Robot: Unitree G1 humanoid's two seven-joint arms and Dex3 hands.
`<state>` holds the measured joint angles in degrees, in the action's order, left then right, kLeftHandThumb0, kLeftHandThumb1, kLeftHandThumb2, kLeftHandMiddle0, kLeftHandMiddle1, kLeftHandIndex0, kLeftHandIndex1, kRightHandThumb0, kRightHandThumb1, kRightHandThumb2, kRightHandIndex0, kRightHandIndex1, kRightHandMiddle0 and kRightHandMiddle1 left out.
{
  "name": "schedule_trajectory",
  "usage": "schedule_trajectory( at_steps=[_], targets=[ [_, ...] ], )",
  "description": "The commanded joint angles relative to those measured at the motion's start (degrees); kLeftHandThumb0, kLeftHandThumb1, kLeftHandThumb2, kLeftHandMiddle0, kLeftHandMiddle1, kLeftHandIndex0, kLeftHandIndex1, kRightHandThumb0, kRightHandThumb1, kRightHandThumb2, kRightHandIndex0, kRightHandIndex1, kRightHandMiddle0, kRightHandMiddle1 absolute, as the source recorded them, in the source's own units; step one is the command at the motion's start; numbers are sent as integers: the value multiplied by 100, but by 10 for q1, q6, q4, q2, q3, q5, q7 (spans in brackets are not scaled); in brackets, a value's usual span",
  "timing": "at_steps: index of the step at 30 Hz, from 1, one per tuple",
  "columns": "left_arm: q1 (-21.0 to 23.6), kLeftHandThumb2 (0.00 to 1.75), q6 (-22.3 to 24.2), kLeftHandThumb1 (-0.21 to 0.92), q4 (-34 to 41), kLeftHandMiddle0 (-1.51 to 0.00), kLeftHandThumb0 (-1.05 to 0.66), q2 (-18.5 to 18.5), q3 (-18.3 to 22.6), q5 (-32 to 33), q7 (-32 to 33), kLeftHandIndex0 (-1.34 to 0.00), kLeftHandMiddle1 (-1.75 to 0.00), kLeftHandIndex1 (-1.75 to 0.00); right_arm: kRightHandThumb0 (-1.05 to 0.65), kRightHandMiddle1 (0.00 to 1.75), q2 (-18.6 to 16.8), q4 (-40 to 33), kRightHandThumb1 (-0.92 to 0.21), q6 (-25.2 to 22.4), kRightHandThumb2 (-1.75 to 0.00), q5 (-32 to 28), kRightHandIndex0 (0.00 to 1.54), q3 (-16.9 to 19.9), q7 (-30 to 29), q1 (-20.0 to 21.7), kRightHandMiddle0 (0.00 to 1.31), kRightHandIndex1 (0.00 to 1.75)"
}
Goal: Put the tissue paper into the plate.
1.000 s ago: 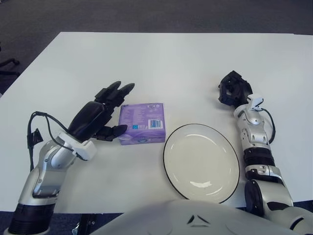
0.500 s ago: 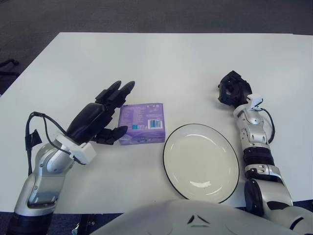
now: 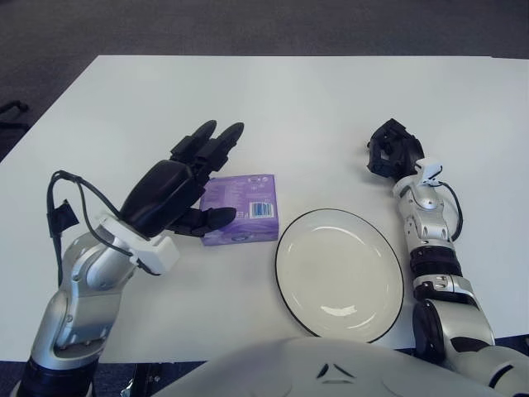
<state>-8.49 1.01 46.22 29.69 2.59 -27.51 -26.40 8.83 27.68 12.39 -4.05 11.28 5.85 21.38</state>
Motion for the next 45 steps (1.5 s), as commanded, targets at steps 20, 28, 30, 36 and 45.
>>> schedule_trajectory(
  at_steps=[20, 28, 30, 36, 45],
  targets=[
    [48, 81, -12, 92, 18, 0, -105, 2, -66, -175, -34, 0, 0, -7, -43, 175, -17, 67, -47, 2, -113, -10, 128, 0, 3, -66, 50, 175],
    [68, 74, -6, 92, 17, 0, -105, -5, -90, -180, -69, 0, 0, -3, -43, 175, -17, 68, -47, 2, -113, -12, 128, 0, 4, -66, 50, 175],
    [70, 72, -4, 92, 15, 0, -105, -6, -95, -181, -77, 0, 0, -4, -43, 175, -16, 68, -47, 3, -113, -11, 128, 0, 3, -66, 50, 175],
    [62, 65, -7, 92, -8, 0, -105, -11, -110, -182, -79, 0, 0, -5, -43, 175, -16, 69, -47, 4, -113, -8, 128, -1, -1, -66, 50, 175],
    [64, 62, 8, 92, -39, 0, -105, -20, -133, -171, -95, 0, 0, -5, -43, 175, -15, 64, -47, 1, -113, -7, 128, -3, -4, -68, 49, 175]
  ],
)
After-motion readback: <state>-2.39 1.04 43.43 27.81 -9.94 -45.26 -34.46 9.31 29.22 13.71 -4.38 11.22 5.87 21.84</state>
